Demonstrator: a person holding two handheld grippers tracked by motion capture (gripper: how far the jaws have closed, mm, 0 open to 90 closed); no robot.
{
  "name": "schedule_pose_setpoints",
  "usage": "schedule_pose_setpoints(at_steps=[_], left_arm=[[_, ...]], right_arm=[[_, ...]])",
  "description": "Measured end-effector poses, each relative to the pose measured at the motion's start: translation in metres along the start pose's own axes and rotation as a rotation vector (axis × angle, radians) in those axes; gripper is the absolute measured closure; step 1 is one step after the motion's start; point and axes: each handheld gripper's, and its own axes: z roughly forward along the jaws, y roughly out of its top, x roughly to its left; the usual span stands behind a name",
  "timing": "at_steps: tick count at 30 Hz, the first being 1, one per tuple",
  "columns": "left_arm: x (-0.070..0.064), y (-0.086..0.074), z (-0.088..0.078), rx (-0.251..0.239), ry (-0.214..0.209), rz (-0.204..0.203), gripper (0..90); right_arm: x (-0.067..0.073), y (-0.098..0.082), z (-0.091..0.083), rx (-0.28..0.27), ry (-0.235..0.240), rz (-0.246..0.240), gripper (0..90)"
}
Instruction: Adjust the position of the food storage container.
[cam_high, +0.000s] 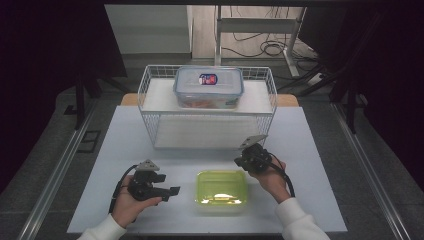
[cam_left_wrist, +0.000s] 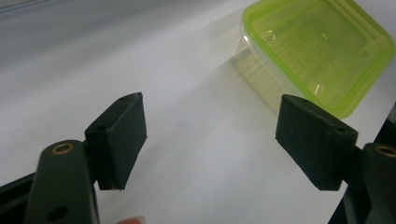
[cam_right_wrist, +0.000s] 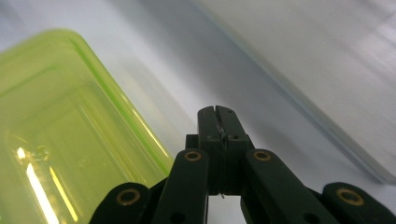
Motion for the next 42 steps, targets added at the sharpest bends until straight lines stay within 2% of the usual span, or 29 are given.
schedule_pose_setpoints(at_steps=[4, 7, 9, 15, 19, 21, 25, 28, 34, 37, 42], left_arm=[[0.0, 0.0, 0.0, -0.008, -0.013, 0.0, 24.3], [0.0, 0.0, 0.0, -0.02, -0.031, -0.01, 24.8], [-0.001, 0.001, 0.001, -0.023, -0.044, -0.022, 24.9], [-0.001, 0.0, 0.0, -0.054, -0.083, -0.076, 25.2], [0.001, 0.001, -0.001, -0.076, -0.098, -0.102, 26.0], [0.002, 0.001, -0.001, -0.095, -0.1, -0.104, 26.1], [0.001, 0.001, -0.001, -0.109, -0.106, -0.093, 26.3], [0.001, 0.0, -0.002, -0.106, -0.103, -0.085, 26.3], [0.0, 0.0, -0.003, -0.108, -0.124, -0.091, 26.4], [-0.001, 0.0, -0.001, -0.104, -0.135, -0.097, 26.4], [-0.004, 0.001, 0.002, -0.109, -0.171, -0.135, 26.4]], right_arm=[[0.004, -0.012, -0.022, -0.09, 0.026, 0.051, 89.0], [0.012, -0.024, -0.038, -0.13, 0.042, 0.063, 89.1], [0.015, -0.033, -0.046, -0.145, 0.072, 0.097, 89.0], [0.017, -0.057, -0.061, -0.196, 0.117, 0.159, 88.5], [0.02, -0.071, -0.063, -0.199, 0.134, 0.199, 73.0], [0.022, -0.077, -0.063, -0.219, 0.141, 0.219, 63.9], [0.026, -0.084, -0.064, -0.237, 0.14, 0.237, 43.2], [0.027, -0.087, -0.064, -0.247, 0.152, 0.251, 34.6], [0.026, -0.089, -0.063, -0.256, 0.191, 0.301, 24.8], [0.026, -0.091, -0.062, -0.269, 0.186, 0.307, 22.7], [0.024, -0.092, -0.061, -0.283, 0.189, 0.333, 23.2]])
